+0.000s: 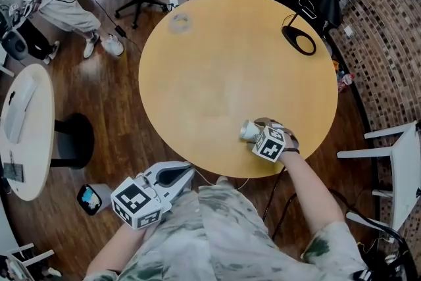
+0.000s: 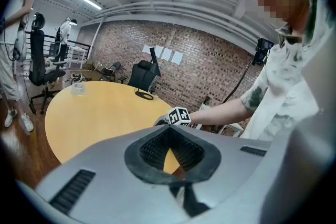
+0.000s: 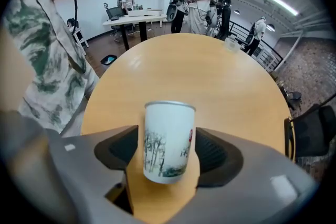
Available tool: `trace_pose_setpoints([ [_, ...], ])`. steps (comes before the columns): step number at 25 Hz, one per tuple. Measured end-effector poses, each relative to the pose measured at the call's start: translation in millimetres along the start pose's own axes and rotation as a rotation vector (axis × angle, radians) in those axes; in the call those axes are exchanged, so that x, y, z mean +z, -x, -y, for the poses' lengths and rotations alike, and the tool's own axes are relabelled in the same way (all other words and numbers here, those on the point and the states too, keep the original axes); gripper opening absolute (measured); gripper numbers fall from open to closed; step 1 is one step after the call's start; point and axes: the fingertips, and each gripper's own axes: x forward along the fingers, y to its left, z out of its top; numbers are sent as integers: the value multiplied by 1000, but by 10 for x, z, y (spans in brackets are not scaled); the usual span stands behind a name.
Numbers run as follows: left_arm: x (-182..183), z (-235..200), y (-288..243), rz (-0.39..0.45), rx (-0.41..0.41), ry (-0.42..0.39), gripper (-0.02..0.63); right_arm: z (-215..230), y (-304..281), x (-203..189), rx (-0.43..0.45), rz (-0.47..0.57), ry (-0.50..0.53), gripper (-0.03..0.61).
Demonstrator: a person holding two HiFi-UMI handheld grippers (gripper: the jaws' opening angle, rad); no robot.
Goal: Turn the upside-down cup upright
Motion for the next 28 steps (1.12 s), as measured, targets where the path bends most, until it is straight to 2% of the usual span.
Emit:
trace_pose_setpoints([
  [4, -11, -10, 21, 3, 6, 7, 6, 49, -35, 103, 2, -24, 20, 337],
  [9, -22, -38, 87, 5, 17, 18, 6, 132, -121, 130, -11, -113, 67, 337],
  [13, -53, -86, 133, 6, 30, 26, 6, 141, -125, 178, -21, -96, 69, 319],
  [19, -49, -112, 159, 1, 19, 20, 6, 224, 37, 374, -75, 65, -41, 308],
  [24, -46, -25, 69, -22, -2, 2, 6, 389, 262, 419, -143, 323, -243, 308],
  [28, -67, 9, 47, -54, -7, -17, 6, 542, 415, 391, -250, 498, -361, 307],
])
